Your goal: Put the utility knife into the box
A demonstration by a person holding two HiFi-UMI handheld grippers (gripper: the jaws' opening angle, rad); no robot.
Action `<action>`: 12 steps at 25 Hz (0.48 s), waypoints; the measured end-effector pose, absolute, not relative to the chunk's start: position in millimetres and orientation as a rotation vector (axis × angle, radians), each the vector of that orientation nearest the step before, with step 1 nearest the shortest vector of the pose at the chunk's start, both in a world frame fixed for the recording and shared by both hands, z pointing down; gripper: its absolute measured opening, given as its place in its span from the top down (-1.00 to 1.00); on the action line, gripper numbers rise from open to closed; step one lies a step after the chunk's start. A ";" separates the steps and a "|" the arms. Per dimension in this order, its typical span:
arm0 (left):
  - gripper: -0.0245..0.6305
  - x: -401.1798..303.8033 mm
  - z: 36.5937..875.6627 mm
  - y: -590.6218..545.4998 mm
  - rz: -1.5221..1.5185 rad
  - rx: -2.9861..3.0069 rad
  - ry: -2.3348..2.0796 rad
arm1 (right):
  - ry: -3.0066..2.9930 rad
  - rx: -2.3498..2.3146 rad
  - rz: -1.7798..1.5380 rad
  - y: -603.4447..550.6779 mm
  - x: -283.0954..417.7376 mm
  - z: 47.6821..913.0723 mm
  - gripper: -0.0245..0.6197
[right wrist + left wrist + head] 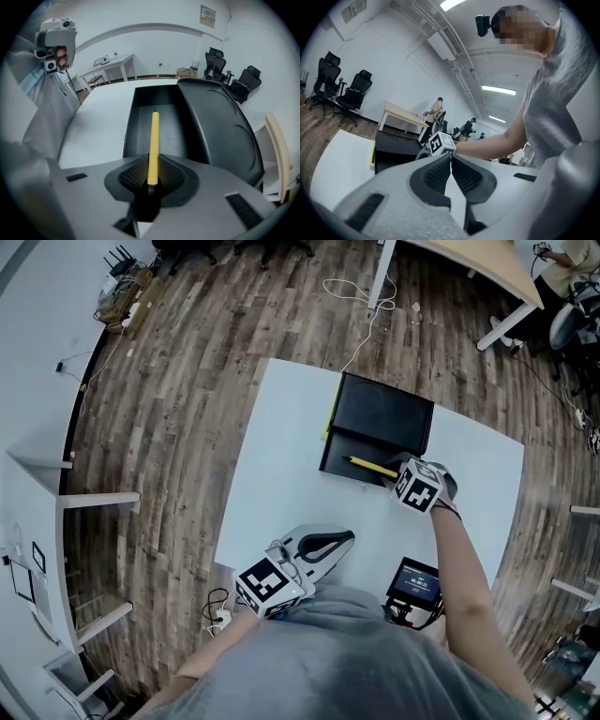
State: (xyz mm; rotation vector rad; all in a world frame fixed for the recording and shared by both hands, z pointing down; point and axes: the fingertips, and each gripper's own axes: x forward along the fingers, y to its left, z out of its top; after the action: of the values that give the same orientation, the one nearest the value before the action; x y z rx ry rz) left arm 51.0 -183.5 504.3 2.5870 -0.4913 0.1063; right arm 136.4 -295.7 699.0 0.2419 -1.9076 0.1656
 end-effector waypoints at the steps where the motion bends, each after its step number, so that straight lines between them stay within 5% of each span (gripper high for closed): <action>1: 0.87 51.7 504.5 -183.9 0.105 2.587 -0.491 | -1.891 0.237 0.154 -295.1 137.6 701.1 0.68; 12: 0.87 48.8 503.8 -183.4 0.101 2.586 -0.495 | -1.816 0.237 0.076 -298.1 134.8 709.1 0.68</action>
State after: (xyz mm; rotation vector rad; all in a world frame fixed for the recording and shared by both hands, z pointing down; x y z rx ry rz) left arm 48.8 -183.4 503.8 2.5858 -0.4952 0.1006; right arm 134.8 -298.1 709.1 0.2368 -1.8160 0.0762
